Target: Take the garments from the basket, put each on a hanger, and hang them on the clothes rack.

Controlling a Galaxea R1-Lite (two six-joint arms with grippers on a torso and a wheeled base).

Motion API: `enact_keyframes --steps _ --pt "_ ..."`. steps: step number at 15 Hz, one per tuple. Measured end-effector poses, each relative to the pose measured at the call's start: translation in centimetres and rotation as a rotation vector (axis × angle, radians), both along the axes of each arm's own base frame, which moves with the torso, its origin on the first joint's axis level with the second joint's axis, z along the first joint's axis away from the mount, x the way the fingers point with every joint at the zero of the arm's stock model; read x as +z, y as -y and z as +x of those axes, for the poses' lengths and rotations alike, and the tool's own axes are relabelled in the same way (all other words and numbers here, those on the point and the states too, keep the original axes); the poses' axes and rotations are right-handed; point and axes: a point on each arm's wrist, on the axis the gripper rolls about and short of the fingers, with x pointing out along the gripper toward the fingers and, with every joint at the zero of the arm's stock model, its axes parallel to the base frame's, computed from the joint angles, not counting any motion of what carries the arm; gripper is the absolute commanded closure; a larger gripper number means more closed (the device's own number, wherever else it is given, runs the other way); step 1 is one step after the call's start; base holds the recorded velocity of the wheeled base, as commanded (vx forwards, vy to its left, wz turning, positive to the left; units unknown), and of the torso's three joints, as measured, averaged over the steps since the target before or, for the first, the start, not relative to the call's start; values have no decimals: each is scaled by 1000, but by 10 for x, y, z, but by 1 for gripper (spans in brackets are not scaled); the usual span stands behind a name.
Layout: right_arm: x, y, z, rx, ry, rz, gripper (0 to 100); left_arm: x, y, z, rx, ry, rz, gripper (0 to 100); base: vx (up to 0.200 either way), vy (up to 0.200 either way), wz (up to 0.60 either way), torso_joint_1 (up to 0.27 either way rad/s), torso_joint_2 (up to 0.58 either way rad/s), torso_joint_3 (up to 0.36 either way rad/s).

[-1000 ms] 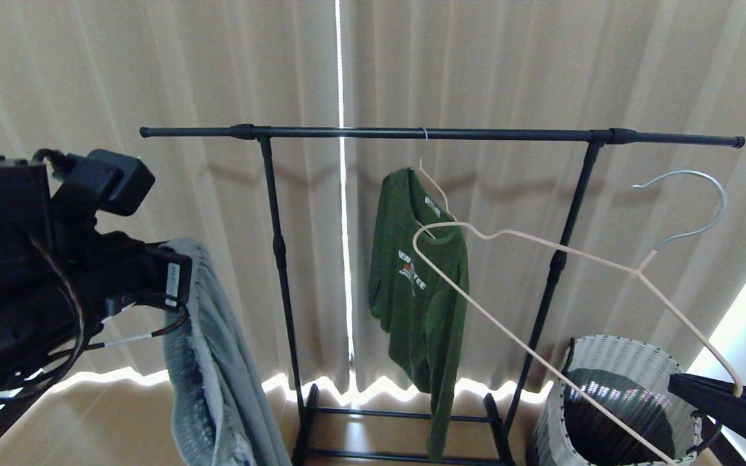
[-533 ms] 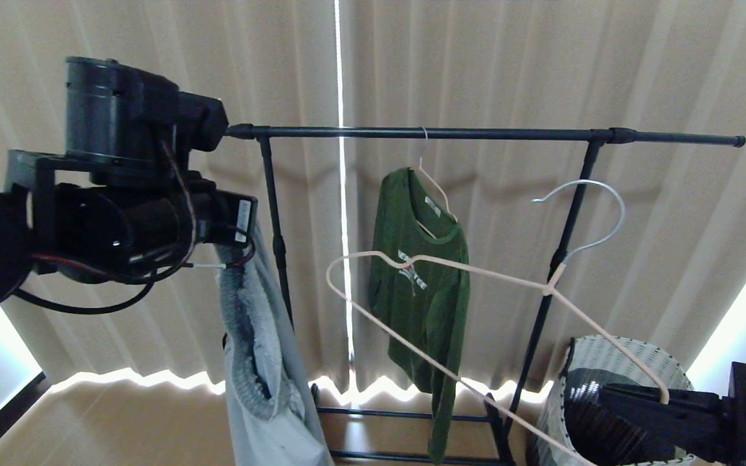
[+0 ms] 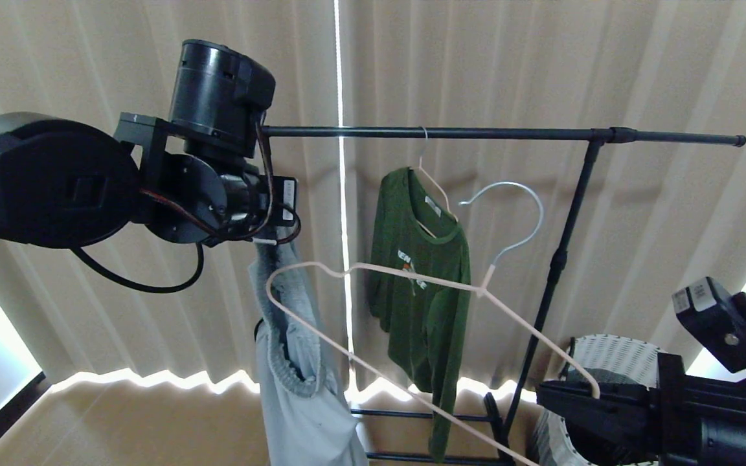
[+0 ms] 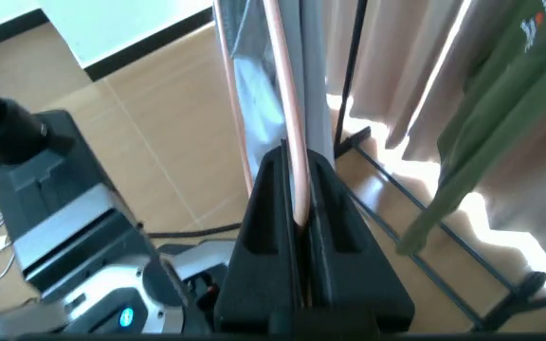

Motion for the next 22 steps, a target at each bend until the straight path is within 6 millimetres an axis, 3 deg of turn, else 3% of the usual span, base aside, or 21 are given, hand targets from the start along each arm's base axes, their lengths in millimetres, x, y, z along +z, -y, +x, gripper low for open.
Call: enact_keyframes --steps 8,16,22 --pt "3 -31 43 -164 -64 -12 100 -6 4 -5 34 -31 58 100 0 0 0 0 0 0" --pt "2 -53 35 -80 -87 -1 100 -5 3 -3 52 -25 30 100 0 0 0 0 0 0" --pt "1 -65 48 -112 -45 17 100 -1 2 -10 75 -9 44 100 0 0 0 0 0 0"
